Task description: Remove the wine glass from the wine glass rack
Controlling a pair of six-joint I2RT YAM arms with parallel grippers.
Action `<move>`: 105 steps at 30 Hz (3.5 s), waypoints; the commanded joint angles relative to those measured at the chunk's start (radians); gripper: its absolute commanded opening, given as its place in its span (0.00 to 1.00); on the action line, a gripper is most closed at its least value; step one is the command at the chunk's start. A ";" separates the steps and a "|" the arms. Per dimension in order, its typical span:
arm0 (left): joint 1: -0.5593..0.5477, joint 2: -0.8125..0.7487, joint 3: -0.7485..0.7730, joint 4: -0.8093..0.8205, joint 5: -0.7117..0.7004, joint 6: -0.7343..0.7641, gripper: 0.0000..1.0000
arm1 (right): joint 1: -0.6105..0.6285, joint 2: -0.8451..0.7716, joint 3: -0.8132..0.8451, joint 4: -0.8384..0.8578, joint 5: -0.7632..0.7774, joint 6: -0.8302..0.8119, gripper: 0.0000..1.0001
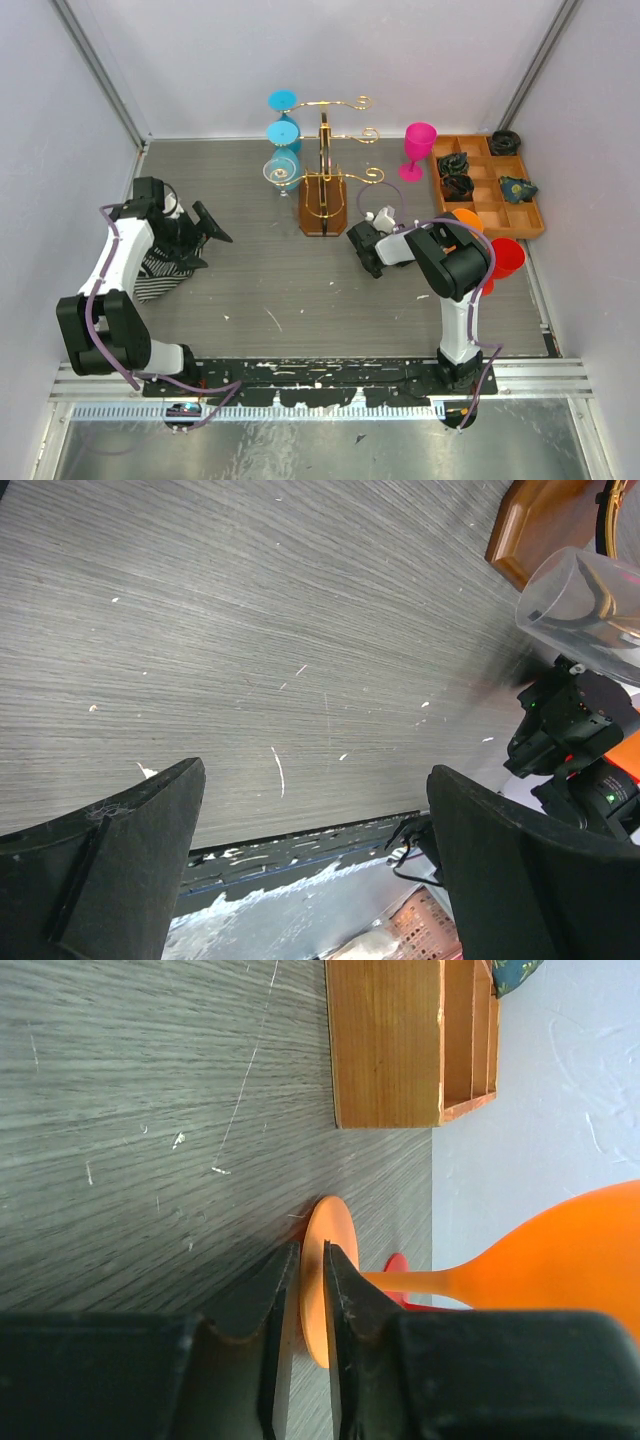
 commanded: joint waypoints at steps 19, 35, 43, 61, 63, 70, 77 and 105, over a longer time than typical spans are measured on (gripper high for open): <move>0.004 0.022 0.026 0.008 0.016 0.011 1.00 | -0.002 -0.005 0.078 -0.041 -0.227 0.109 0.40; 0.004 0.021 0.038 0.001 0.013 0.015 1.00 | 0.144 -0.181 0.164 -0.193 -0.376 0.214 0.43; 0.004 0.022 0.036 -0.002 0.015 0.015 1.00 | 0.144 -0.263 0.082 -0.251 -0.439 0.292 0.43; 0.004 -0.002 0.021 0.007 0.043 -0.002 1.00 | 0.365 -0.455 0.002 -0.531 -0.543 0.590 0.42; 0.006 -0.005 0.022 0.004 0.040 -0.001 1.00 | 0.442 -0.465 0.029 -0.544 -0.555 0.602 0.38; 0.004 -0.001 0.016 0.022 0.066 -0.025 1.00 | 0.573 -0.552 0.292 -0.469 -0.699 0.508 0.35; 0.004 -0.026 0.008 0.039 0.072 -0.042 1.00 | 0.505 -0.546 0.610 -0.434 -0.822 0.405 0.46; -0.022 -0.185 0.048 0.116 0.090 -0.149 1.00 | 0.072 -0.214 1.047 -0.380 -1.375 0.451 0.48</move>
